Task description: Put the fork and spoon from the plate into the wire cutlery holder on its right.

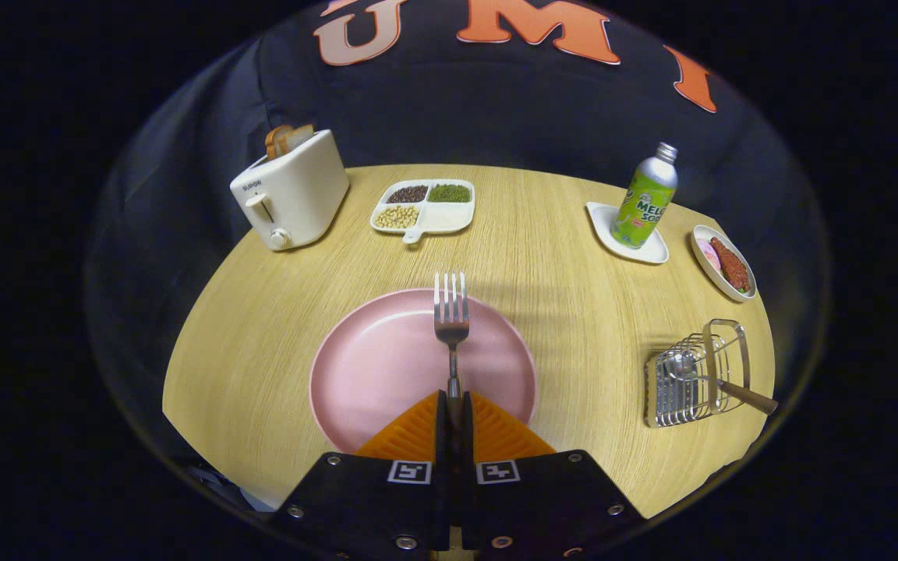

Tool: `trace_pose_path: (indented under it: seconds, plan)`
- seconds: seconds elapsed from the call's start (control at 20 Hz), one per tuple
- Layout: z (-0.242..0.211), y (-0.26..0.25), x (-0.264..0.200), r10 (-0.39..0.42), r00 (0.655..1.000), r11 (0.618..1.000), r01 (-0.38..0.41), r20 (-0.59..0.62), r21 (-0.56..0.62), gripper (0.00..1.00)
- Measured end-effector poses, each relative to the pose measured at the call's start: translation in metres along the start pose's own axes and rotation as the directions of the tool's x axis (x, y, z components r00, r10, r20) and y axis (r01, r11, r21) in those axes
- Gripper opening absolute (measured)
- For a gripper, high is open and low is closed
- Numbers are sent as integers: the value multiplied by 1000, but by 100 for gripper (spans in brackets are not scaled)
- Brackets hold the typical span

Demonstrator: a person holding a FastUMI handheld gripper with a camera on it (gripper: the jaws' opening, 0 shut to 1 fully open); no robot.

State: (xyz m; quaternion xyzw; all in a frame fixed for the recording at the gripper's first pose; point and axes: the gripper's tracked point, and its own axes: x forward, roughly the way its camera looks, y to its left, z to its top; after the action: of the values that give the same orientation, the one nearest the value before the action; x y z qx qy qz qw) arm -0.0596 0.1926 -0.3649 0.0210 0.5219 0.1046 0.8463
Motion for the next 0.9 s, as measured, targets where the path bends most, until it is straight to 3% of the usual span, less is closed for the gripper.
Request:
trace_pose_path:
  seconds: [0.55, 0.9]
  plan:
    - [48, -114, -93, -128, 968, 991, 115, 214, 73, 7]
    - [45, -173, -114, -204, 959, 977, 188, 197, 95, 6]
